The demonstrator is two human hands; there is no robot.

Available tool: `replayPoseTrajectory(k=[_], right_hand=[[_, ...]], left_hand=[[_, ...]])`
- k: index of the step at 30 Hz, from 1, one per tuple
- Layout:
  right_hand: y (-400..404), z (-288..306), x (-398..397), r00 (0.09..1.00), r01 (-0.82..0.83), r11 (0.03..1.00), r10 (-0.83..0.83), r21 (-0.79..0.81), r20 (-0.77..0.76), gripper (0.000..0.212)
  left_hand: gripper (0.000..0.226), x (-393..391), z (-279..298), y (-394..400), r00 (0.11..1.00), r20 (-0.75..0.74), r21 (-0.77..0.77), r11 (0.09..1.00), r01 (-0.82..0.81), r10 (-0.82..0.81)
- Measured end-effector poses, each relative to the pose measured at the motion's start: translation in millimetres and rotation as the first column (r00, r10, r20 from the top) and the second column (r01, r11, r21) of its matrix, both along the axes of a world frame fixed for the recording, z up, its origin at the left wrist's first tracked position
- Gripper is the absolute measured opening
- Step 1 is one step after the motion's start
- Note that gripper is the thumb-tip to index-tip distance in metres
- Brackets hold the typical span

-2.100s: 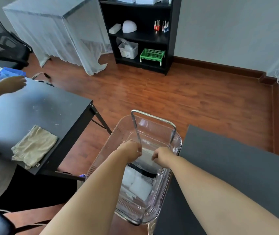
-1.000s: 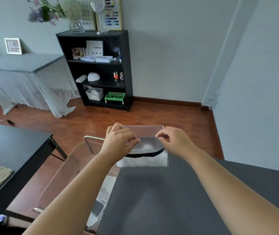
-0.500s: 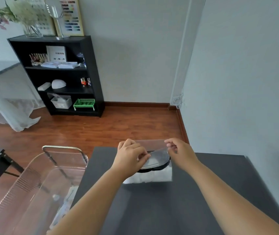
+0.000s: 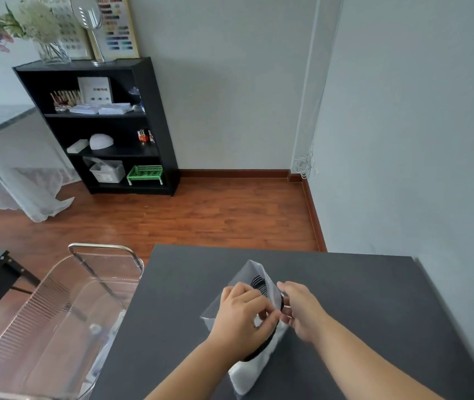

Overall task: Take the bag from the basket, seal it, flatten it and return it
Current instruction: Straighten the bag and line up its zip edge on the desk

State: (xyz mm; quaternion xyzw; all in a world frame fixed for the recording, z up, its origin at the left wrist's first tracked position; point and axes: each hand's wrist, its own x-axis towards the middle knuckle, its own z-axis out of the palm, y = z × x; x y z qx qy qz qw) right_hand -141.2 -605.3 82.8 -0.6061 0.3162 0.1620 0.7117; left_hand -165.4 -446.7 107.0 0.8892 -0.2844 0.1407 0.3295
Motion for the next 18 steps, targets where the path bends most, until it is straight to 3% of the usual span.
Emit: replayPoseTrajectory(k=[3, 5, 8, 10, 12, 14, 18], right_hand=[[2, 2, 5, 0.998, 0.054, 0.992, -0.056, 0.115, 0.018, 0.017], [0, 5, 7, 0.997, -0.030, 0.994, 0.023, 0.108, 0.069, 0.030], [-2, 14, 5, 0.955, -0.251, 0.968, 0.250, -0.013, 0.159, 0.039], [-3, 20, 2, 0.913, -0.353, 0.935, 0.353, -0.039, 0.206, 0.045], [-2, 25, 0, 0.874, -0.431, 0.902, 0.423, -0.021, 0.238, 0.050], [1, 30, -2, 0.831, -0.504, 0.863, 0.493, -0.025, 0.256, 0.053], [-2, 41, -5, 0.737, -0.629, 0.776, 0.612, -0.038, 0.288, 0.060]], left_hand=[[0.024, -6, 6, 3, 0.985, 0.103, 0.053, 0.989, 0.135, -0.140], [0.030, -5, 12, 13, 0.957, 0.198, 0.053, 0.977, 0.205, -0.212], [0.032, 10, 20, 35, 0.979, 0.202, -0.172, 0.982, 0.078, -0.043], [0.027, 27, 26, 45, 0.973, -0.037, -0.336, 0.914, -0.225, 0.226], [0.021, 47, 27, 48, 0.860, -0.413, -0.302, 0.846, -0.440, 0.300], [0.026, 59, 22, 49, 0.681, -0.723, -0.252, 0.872, -0.419, 0.118], [0.035, 47, 11, 48, 0.381, -0.913, -0.271, 0.917, -0.294, -0.147]])
